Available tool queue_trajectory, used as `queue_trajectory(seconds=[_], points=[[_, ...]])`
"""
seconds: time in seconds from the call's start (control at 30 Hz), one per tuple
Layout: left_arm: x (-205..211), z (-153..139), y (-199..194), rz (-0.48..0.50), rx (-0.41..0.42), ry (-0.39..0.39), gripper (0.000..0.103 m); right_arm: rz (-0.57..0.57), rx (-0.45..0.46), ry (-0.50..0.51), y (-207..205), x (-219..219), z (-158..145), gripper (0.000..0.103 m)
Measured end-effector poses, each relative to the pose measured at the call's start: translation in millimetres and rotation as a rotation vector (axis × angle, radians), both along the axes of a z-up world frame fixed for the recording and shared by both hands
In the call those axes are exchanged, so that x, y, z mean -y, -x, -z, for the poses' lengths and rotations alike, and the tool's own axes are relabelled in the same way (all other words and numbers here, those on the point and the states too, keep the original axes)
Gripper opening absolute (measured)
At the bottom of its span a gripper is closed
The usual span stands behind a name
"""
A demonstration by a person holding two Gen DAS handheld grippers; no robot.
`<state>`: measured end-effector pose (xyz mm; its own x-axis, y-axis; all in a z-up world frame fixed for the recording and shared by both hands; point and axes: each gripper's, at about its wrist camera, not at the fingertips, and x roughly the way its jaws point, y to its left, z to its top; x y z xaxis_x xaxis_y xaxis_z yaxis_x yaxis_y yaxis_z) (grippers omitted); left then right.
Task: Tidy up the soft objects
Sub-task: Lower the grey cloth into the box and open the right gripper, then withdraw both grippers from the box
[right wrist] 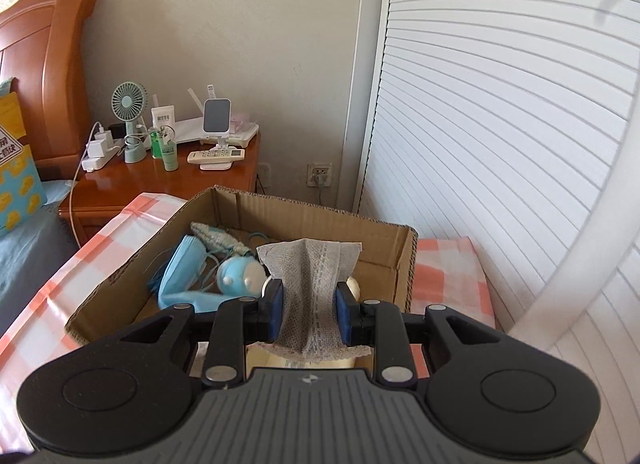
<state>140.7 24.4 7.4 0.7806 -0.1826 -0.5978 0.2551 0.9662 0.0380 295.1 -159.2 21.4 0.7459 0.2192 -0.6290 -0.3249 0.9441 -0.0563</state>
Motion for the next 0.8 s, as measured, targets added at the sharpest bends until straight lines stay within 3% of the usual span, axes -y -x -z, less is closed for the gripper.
queue_trajectory(seconds=[0.13, 0.2, 0.23, 0.27, 0.37, 0.57, 0.8], points=[[-5, 5, 3, -0.021, -0.004, 0.003, 0.102, 0.004, -0.018, -0.002, -33, -13, 3, 0.032], [-7, 7, 3, -0.032, -0.007, 0.000, 0.102, 0.021, -0.042, 0.009, -47, -18, 7, 0.045], [-8, 7, 2, -0.039, -0.009, -0.003, 0.102, 0.029, -0.052, 0.015, -50, -19, 9, 0.062], [-9, 7, 3, -0.046, -0.007, -0.007, 0.102, 0.030, -0.053, 0.023, -51, -20, 11, 0.071], [-11, 6, 4, -0.057, 0.001, -0.009, 0.102, 0.039, -0.045, 0.027, -38, -20, 13, 0.091], [-11, 7, 3, -0.067, 0.007, -0.011, 0.102, 0.064, -0.060, 0.012, 0, -16, 5, 0.103], [-10, 2, 5, -0.105, 0.010, -0.015, 0.102, 0.163, -0.097, -0.002, 62, -2, -6, 0.103]])
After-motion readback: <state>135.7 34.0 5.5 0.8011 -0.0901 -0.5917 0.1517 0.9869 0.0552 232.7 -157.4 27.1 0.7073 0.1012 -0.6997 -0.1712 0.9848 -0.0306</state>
